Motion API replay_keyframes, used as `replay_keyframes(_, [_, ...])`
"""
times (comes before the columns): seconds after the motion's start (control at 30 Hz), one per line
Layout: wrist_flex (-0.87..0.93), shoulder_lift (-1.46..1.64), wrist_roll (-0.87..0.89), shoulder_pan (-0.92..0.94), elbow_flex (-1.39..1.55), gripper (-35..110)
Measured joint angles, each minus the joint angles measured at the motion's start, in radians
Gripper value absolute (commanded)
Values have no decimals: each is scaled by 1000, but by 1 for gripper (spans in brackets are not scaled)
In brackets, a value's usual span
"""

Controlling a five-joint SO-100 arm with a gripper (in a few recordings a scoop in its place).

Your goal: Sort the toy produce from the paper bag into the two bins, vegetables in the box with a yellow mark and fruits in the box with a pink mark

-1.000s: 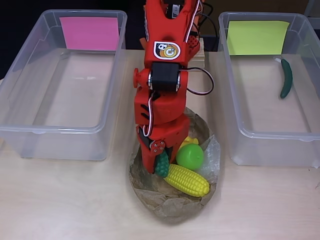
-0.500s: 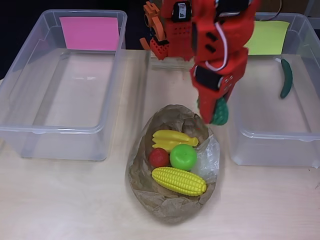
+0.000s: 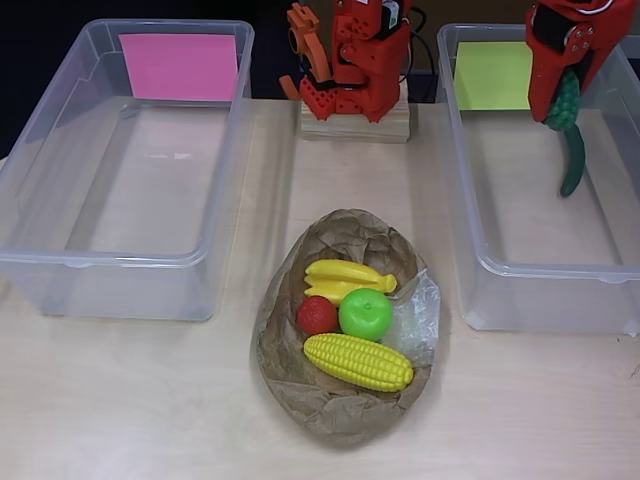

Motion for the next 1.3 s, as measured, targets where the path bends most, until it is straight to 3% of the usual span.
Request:
replay_keyframes(0.13, [-109, 5, 245, -118, 143, 16])
replay_keyframes(0.3, [-247, 8, 407, -210, 259, 25])
replay_keyframes(0.43, [-301, -2, 471, -259, 281, 31])
replay_keyframes(0.63, [-272, -2, 448, -252, 241, 28])
replay_keyframes(0.8, [-193, 5, 173, -137, 126, 28])
replay_keyframes(0.9, [-213, 8, -126, -12, 44, 29])
replay_keyframes(1.17, [-359, 8, -1121, 368, -100, 26])
replay_keyframes(1.3, [-417, -14, -1411, 554, -101, 29])
